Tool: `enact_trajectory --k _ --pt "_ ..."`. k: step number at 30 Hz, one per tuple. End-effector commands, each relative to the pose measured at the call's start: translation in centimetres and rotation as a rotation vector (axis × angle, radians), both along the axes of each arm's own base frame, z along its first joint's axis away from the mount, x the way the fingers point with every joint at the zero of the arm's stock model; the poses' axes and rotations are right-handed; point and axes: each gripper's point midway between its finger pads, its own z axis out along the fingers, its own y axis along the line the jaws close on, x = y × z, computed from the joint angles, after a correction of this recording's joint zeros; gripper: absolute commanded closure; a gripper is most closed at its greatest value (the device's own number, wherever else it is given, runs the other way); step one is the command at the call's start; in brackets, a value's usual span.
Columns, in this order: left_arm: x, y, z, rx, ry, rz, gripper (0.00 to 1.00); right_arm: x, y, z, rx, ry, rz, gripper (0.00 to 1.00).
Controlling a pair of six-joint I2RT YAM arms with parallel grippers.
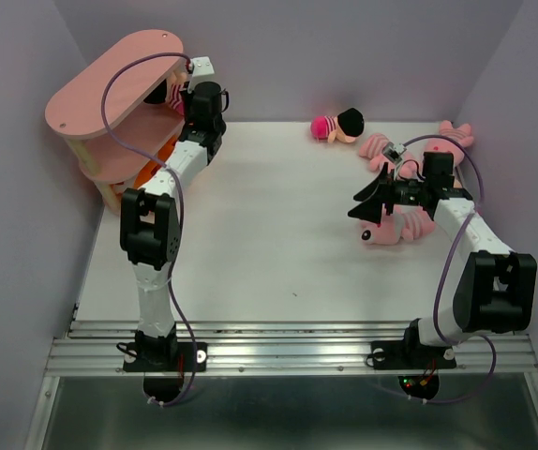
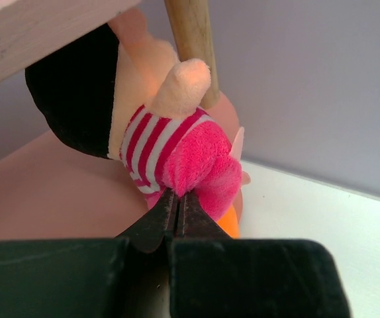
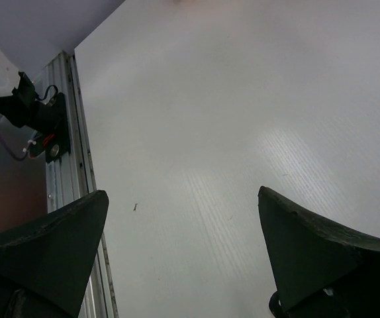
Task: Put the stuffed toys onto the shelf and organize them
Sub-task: Place the stuffed toy onto shelf
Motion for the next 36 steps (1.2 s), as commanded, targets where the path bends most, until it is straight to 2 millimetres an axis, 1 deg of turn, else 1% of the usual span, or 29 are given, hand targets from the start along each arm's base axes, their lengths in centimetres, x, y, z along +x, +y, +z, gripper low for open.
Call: enact_trajectory --k 1,4,5,7,10,11,12,14,16,18,21,23,24,26,30,36 --pt "0.2 0.7 4.1 -0.022 -0.091 0.03 1.0 -0.1 0.0 1.6 0.016 -0.072 0.018 0.0" --pt "0.3 0.7 4.0 -0.02 -0.088 0.035 1.0 -0.1 0.0 1.6 0.017 -0.072 0.019 0.0" --pt "0.3 0.8 4.0 -0.022 -0.089 0.036 0.98 0.0 -0.3 1.6 0.017 -0.072 0.01 0.0" --pt "0.3 0.7 4.1 -0.025 -0.09 0.036 0.84 0.0 -0.3 1.6 0.018 -0.074 0.011 0.0" --pt "0.2 0.7 4.1 -0.026 -0.089 0.04 0.69 -0.1 -0.3 1.6 0.019 -0.071 0.012 0.0" --pt "0.3 0.8 4.1 -0.026 -0.089 0.041 0.68 0.0 -0.3 1.7 0.019 -0.073 0.012 0.0" --pt "0.2 0.8 4.1 -0.026 -0.088 0.041 0.64 -0.1 -0.3 1.7 0.02 -0.071 0.013 0.0" --pt "0.1 0.9 4.1 -0.029 -0.088 0.041 0.62 -0.1 -0.3 1.7 0.02 -0.073 0.013 0.0" --pt "0.1 0.9 4.2 -0.032 -0.091 0.041 0.56 -0.1 -0.3 1.7 0.021 -0.073 0.014 0.0" --pt "0.1 0.8 4.3 -0.034 -0.092 0.04 0.54 -0.1 -0.3 1.7 0.022 -0.07 0.014 0.0" --pt "0.0 0.9 4.4 -0.034 -0.092 0.04 0.45 -0.1 -0.3 1.7 0.023 -0.071 0.016 0.0" --pt "-0.1 0.9 4.6 -0.038 -0.096 0.039 0.41 -0.2 -0.3 1.7 0.025 -0.069 0.017 0.0" --pt "-0.1 0.9 4.6 -0.04 -0.096 0.037 0.38 0.0 -0.5 1.7 0.025 -0.069 0.008 0.0" --pt "-0.3 0.7 4.9 -0.046 -0.101 0.027 0.34 0.0 -0.5 1.8 0.026 -0.07 0.009 0.0" --pt "-0.5 0.7 5.4 -0.048 -0.106 0.02 0.2 -0.1 -0.5 1.8 0.027 -0.069 0.01 0.0" --pt "-1.0 0.5 6.1 -0.054 -0.116 0.001 0.14 0.0 -0.5 1.8 0.027 -0.072 0.011 0.0"
